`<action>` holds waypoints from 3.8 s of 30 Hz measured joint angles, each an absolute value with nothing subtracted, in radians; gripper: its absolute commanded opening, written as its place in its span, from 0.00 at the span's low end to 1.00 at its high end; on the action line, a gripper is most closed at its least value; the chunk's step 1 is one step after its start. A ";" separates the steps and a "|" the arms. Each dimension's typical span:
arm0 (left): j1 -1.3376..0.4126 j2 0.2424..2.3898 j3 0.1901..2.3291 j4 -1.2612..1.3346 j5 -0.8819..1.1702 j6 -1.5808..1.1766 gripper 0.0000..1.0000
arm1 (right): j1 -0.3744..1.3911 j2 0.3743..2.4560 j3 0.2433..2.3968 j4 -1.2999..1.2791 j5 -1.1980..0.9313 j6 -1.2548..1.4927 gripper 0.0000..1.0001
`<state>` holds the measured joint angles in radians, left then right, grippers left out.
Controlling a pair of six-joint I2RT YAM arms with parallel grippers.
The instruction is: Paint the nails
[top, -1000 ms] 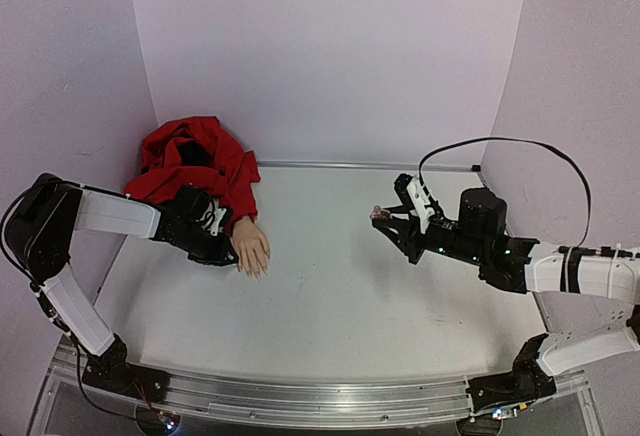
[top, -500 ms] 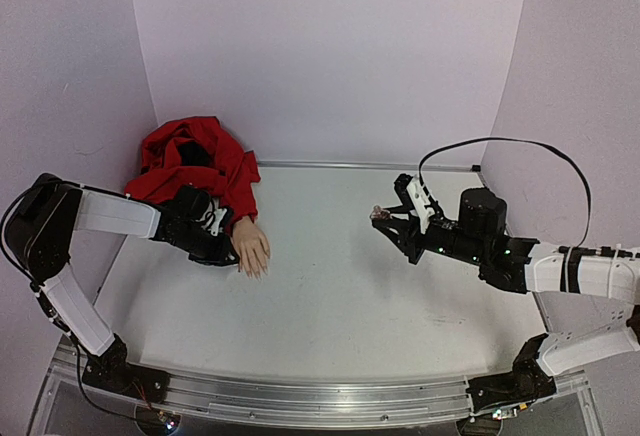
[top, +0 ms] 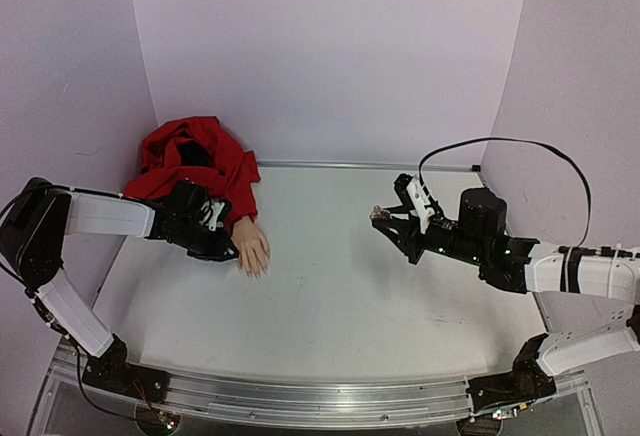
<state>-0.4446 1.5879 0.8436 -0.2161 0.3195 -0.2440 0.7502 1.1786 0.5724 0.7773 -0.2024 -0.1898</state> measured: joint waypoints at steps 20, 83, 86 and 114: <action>-0.445 1.596 0.844 -0.236 0.284 -0.252 0.00 | 0.750 1.179 0.563 0.777 -0.202 -0.190 0.00; -0.445 1.628 0.851 -0.233 0.293 -0.251 0.00 | 0.750 1.179 0.562 0.777 -0.202 -0.190 0.00; -0.445 1.637 0.850 -0.227 0.295 -0.251 0.00 | 0.750 1.179 0.562 0.777 -0.202 -0.190 0.00; -0.446 1.586 0.848 -0.217 0.306 -0.258 0.00 | 0.750 1.179 0.562 0.777 -0.202 -0.190 0.00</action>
